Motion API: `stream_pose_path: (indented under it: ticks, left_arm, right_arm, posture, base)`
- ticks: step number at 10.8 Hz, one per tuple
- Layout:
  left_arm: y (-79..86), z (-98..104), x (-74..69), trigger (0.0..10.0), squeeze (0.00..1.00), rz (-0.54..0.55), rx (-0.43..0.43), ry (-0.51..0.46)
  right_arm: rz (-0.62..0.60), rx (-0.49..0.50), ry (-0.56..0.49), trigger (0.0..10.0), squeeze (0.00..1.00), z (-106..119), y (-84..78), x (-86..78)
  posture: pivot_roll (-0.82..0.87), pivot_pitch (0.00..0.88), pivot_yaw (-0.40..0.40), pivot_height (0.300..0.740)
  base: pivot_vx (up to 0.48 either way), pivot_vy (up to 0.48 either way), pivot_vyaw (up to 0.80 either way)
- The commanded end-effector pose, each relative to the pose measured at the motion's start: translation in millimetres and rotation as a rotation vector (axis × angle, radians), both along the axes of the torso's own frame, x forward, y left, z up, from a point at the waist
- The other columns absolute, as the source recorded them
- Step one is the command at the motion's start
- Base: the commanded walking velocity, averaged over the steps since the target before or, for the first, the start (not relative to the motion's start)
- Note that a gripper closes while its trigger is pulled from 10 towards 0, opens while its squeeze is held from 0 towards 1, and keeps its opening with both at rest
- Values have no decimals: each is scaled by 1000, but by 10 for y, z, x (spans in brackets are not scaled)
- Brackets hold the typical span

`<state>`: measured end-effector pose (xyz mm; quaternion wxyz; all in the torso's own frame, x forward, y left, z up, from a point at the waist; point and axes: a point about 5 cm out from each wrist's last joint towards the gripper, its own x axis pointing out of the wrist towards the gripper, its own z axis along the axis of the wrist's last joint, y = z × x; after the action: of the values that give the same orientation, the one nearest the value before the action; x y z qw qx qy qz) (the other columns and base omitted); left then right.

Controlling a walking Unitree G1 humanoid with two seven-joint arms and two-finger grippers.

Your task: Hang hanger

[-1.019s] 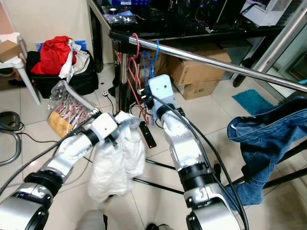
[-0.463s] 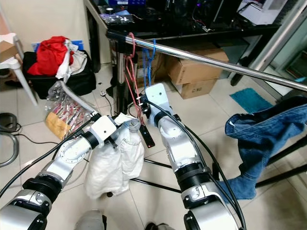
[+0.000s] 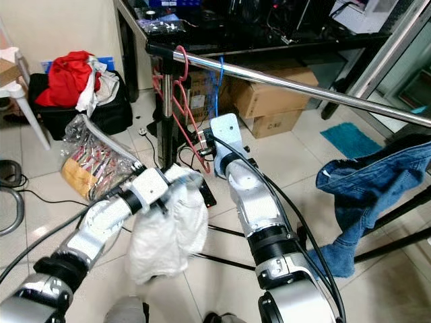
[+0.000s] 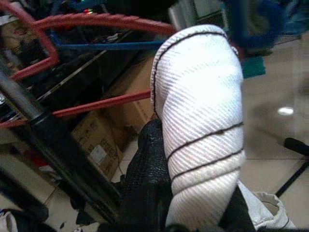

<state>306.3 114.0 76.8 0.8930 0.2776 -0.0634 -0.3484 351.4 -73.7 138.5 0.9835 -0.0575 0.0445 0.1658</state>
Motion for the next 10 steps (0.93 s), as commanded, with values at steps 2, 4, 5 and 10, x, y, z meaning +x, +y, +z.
stream_pose_path:
  ticks: [2, 4, 5, 10]
  left_arm:
    - [-150, 28, -59, 10000, 0, -56, -8, -24]
    - [-179, -3, -104, 10000, 0, -64, -9, -14]
    - [-187, -4, -122, 10000, 0, -68, -7, -13]
    - [-241, 6, -149, 10000, 0, -81, -6, -13]
  right_arm:
    - [-26, 7, 13, 0, 0, -10, -79, 22]
    - [-45, 12, 17, 0, 0, -29, -114, 28]
    - [-49, 19, 7, 0, 0, -25, -124, 24]
    - [-101, 52, -83, 0, 0, 141, -301, 25]
  posture:
    - [340, 18, -146, 740]
    - [340, 18, -146, 740]
    - [344, 24, -144, 740]
    - [329, 29, -144, 740]
  base:
    - [0, 0, 0]
    - [0, 0, 0]
    - [0, 0, 0]
    - [0, 0, 0]
